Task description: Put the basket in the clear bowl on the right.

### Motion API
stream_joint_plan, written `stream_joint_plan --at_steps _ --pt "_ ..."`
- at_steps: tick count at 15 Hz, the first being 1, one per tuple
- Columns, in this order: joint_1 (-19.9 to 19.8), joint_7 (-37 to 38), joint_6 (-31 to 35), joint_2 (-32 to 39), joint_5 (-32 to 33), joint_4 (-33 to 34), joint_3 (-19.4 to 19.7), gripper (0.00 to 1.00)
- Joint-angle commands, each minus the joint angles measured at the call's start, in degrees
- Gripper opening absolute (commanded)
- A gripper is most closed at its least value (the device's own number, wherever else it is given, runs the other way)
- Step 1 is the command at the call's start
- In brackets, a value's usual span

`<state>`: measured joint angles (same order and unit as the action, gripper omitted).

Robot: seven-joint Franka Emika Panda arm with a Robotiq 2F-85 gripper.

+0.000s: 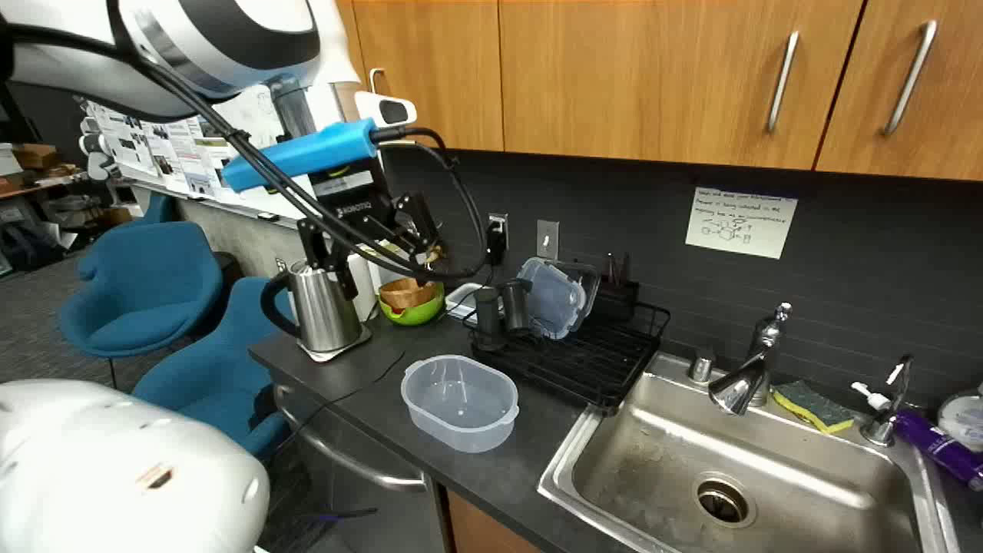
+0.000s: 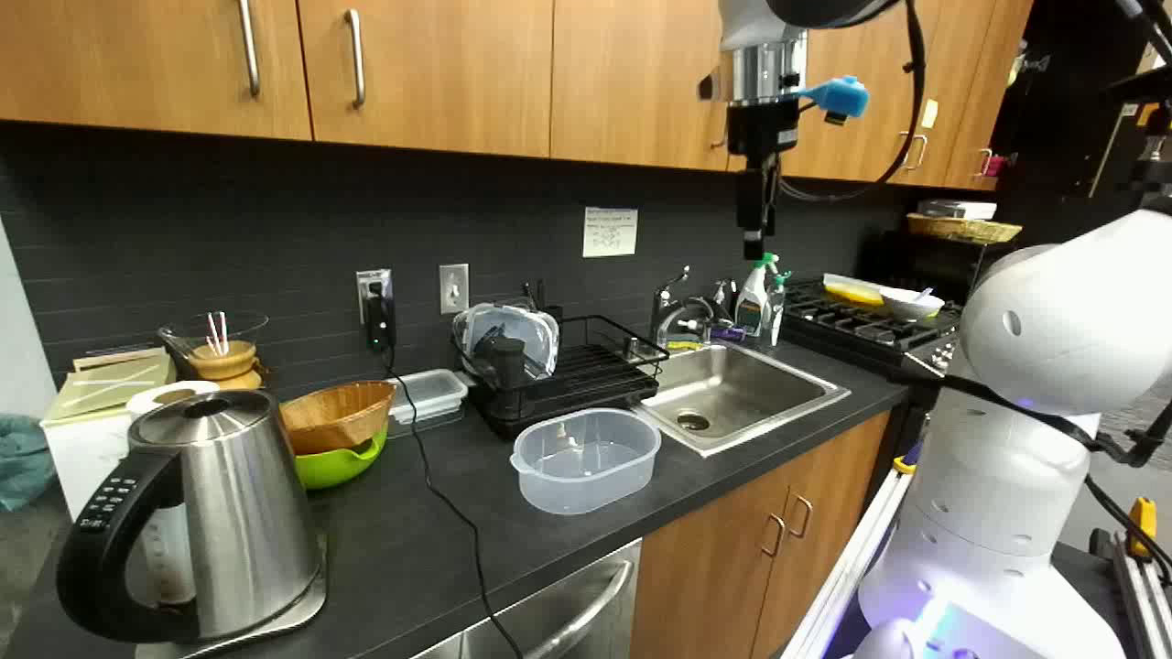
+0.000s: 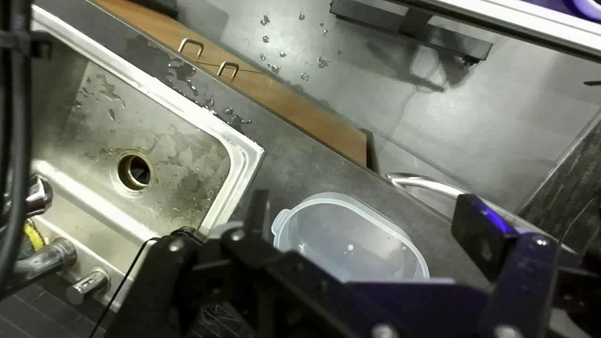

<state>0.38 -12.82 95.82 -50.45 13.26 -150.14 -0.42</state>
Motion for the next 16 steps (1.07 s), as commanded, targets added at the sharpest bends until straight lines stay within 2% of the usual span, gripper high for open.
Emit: stream_joint_plan --at_steps 1,11,16 --pt "1.2 0.7 -0.3 0.1 0.6 0.2 0.9 1.00" --pt "1.5 1.0 0.2 0.5 0.3 0.3 0.7 1.00" --pt "5.8 -0.2 4.1 2.6 -0.3 0.6 -0.8 1.00"
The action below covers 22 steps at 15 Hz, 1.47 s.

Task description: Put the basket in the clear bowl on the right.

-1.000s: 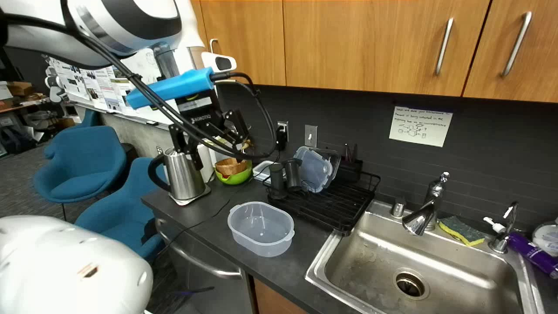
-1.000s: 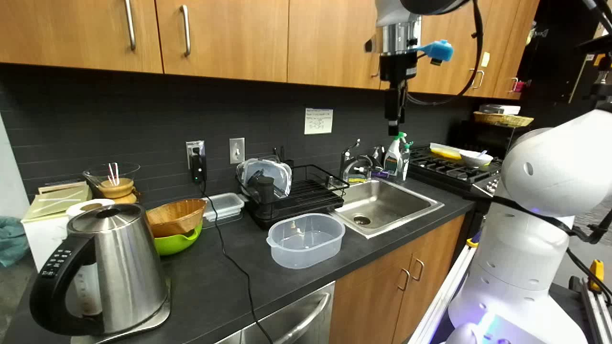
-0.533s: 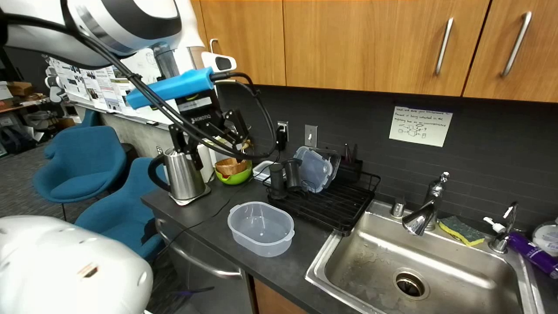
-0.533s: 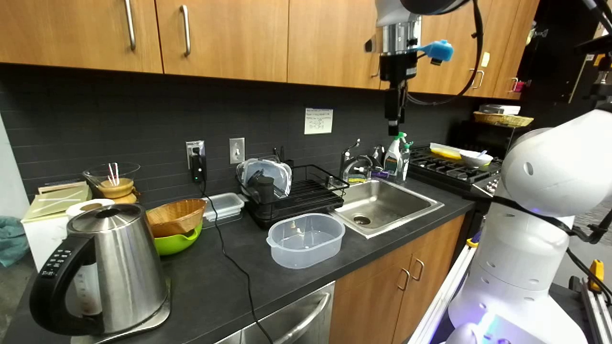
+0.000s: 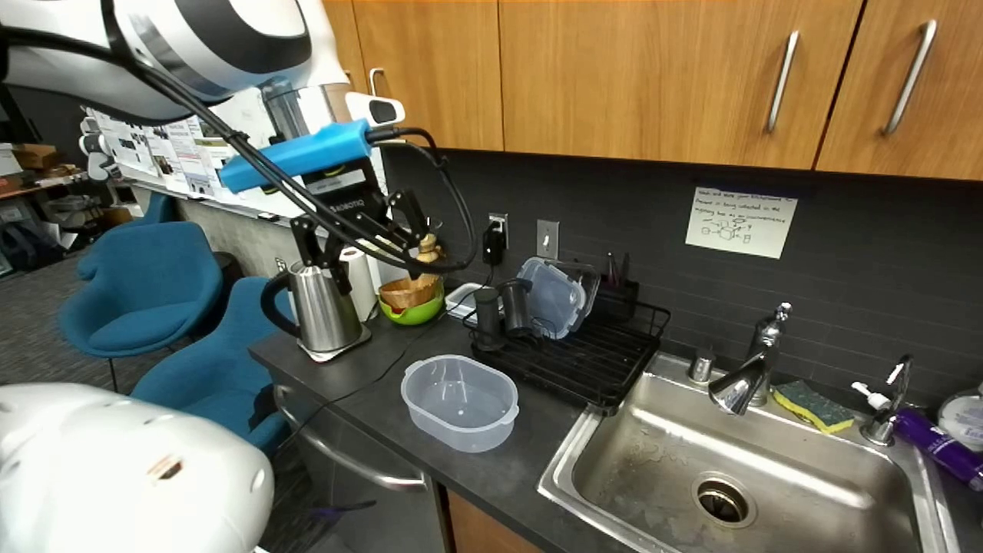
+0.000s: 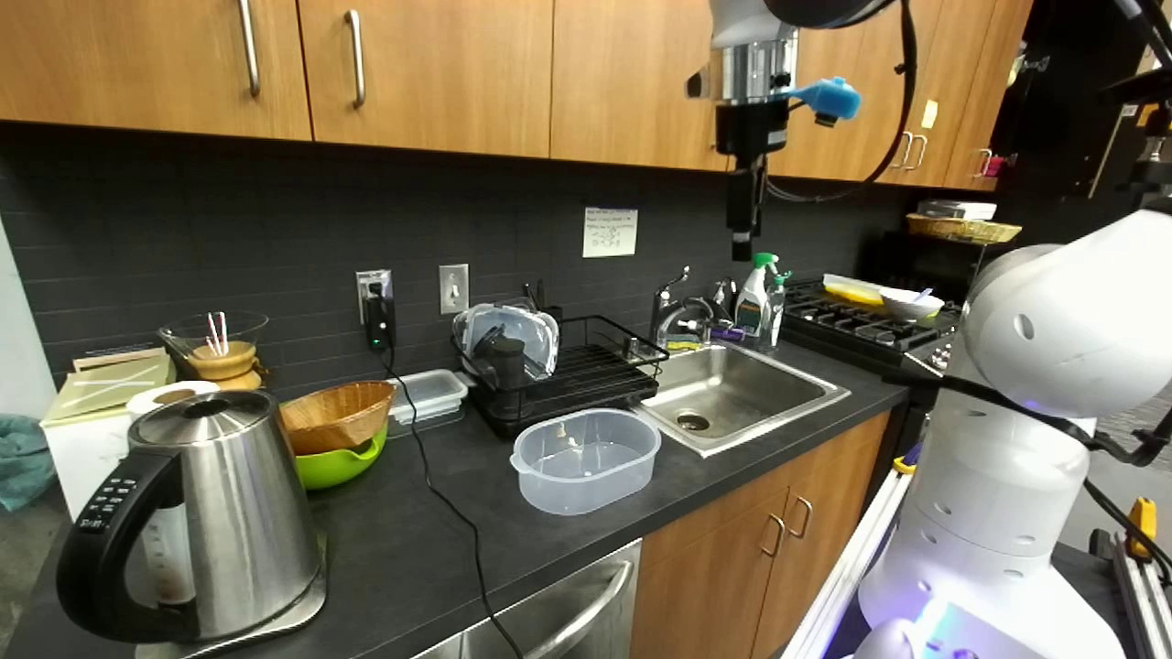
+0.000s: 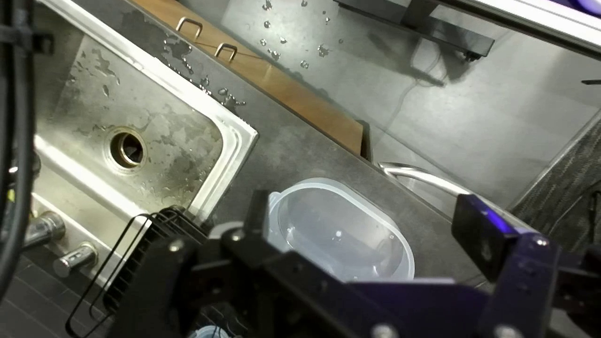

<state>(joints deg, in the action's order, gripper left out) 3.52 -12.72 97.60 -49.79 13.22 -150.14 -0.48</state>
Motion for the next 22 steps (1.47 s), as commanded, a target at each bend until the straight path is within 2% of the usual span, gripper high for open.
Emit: stream_joint_plan --at_steps 1,8,15,22 --pt "3.8 -0.8 3.6 2.7 -0.3 0.7 -1.0 1.00" --pt "8.3 -3.6 10.1 9.7 -0.8 1.8 -1.8 1.00" --pt "9.7 -9.1 11.6 18.3 0.3 4.4 -2.8 1.00" --pt "10.0 -17.4 11.2 28.8 0.3 10.0 -3.0 1.00"
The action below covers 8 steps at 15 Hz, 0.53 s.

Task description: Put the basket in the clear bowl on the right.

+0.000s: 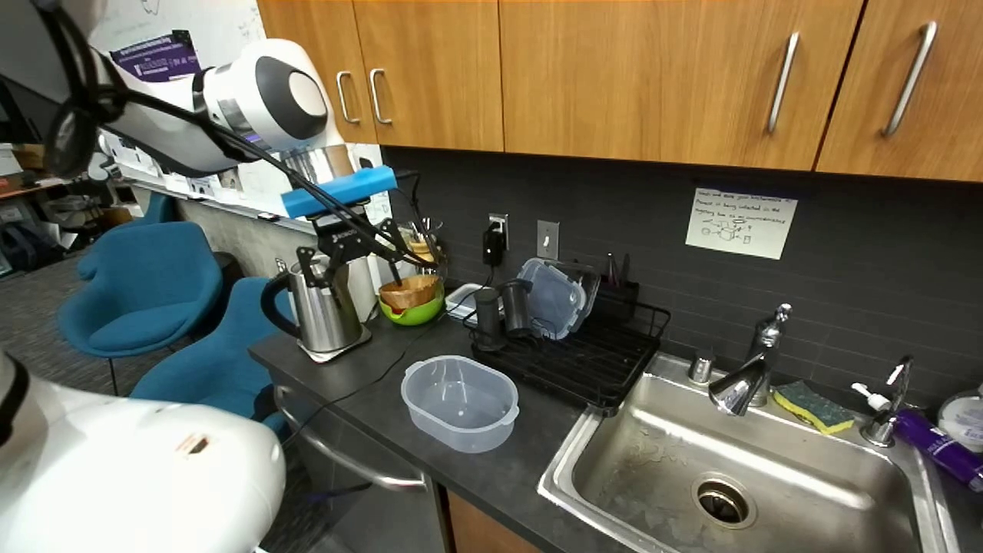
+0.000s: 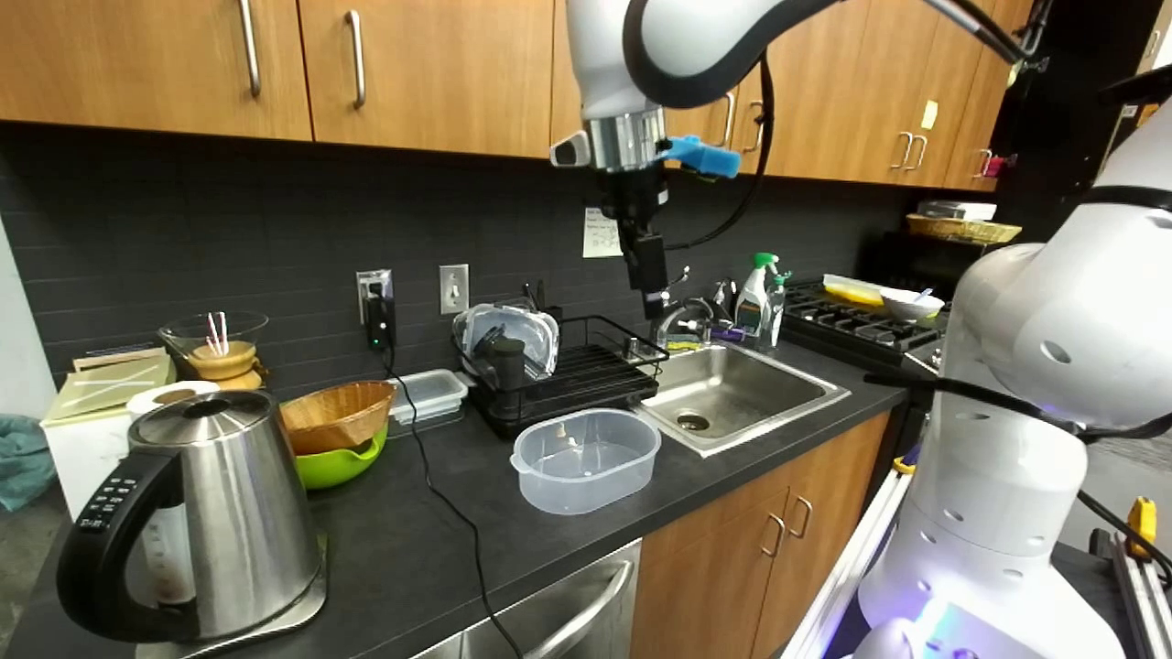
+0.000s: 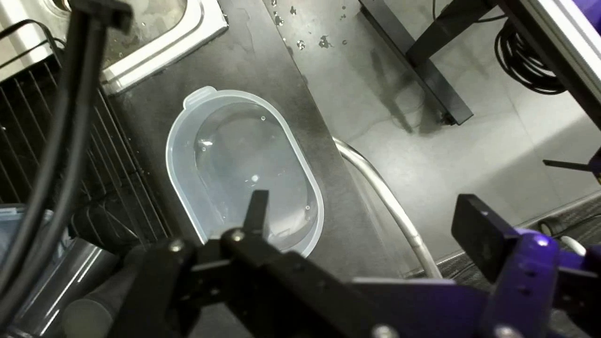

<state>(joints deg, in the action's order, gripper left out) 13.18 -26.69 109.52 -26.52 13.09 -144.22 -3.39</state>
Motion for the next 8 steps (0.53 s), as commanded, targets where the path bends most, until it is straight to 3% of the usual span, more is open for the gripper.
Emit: stream_joint_plan --at_steps 1,8 --pt "0.4 -4.6 -0.7 6.9 0.7 4.9 -0.3 1.00" --pt "0.5 -10.3 -2.2 16.8 2.8 12.2 -4.2 1.00"
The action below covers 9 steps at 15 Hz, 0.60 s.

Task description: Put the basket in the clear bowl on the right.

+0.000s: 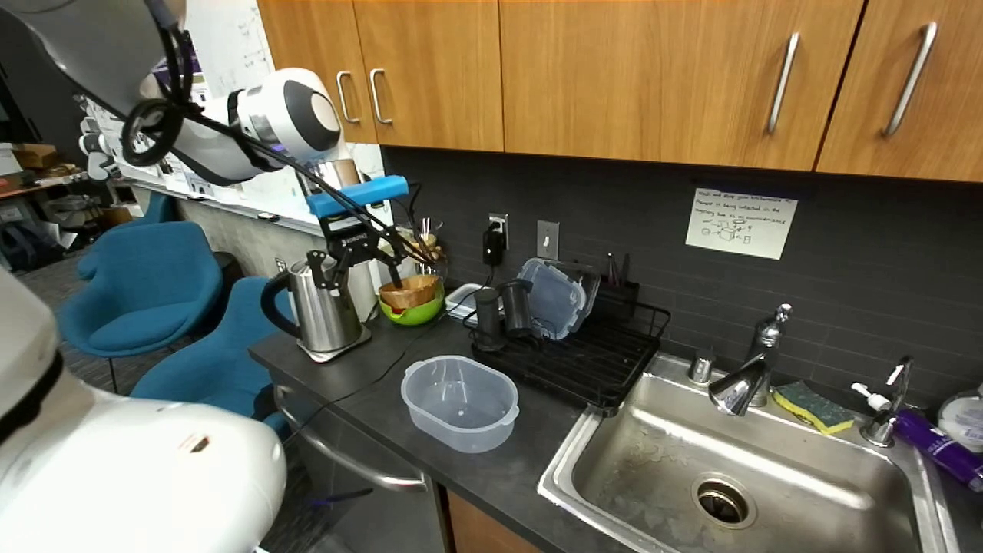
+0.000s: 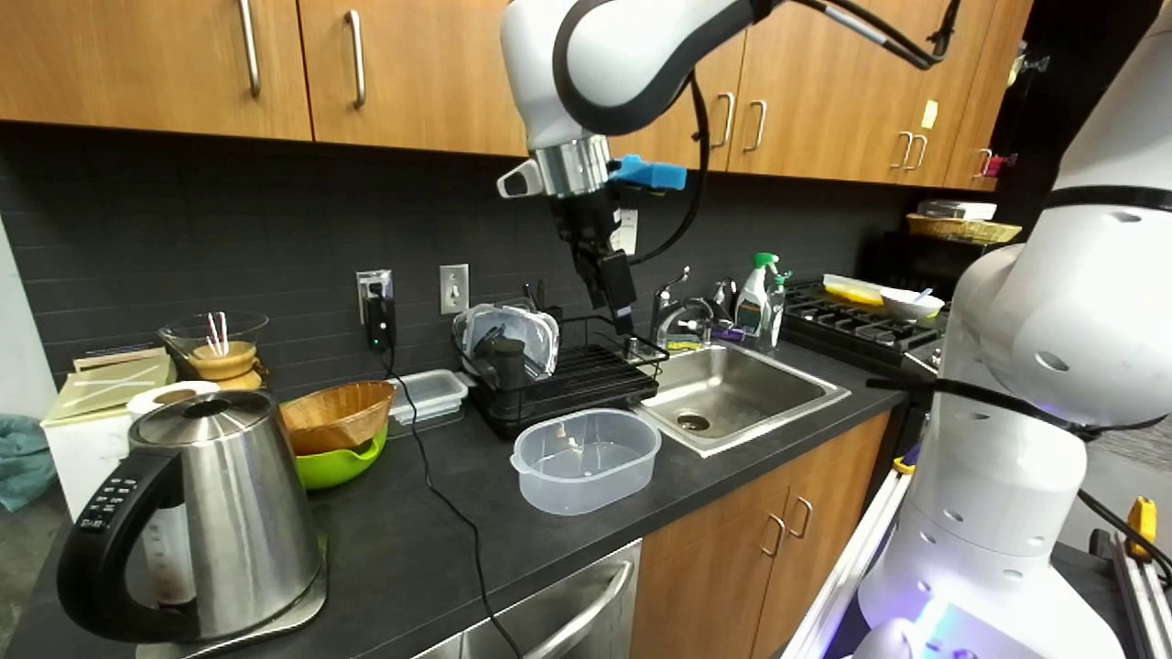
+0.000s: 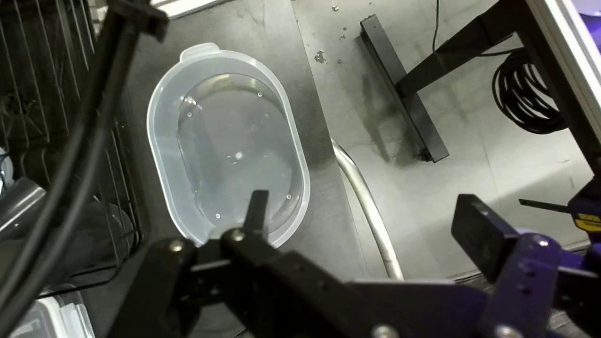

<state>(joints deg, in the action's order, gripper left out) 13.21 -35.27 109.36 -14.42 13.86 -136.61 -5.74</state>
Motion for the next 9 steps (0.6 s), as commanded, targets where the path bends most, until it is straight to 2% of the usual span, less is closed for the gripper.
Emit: stream_joint_plan --at_steps 1,9 --pt "0.6 -1.7 -2.6 6.2 2.7 6.0 -2.8 1.00" --pt "2.0 -2.3 -7.7 17.1 7.9 17.7 -8.6 1.00"
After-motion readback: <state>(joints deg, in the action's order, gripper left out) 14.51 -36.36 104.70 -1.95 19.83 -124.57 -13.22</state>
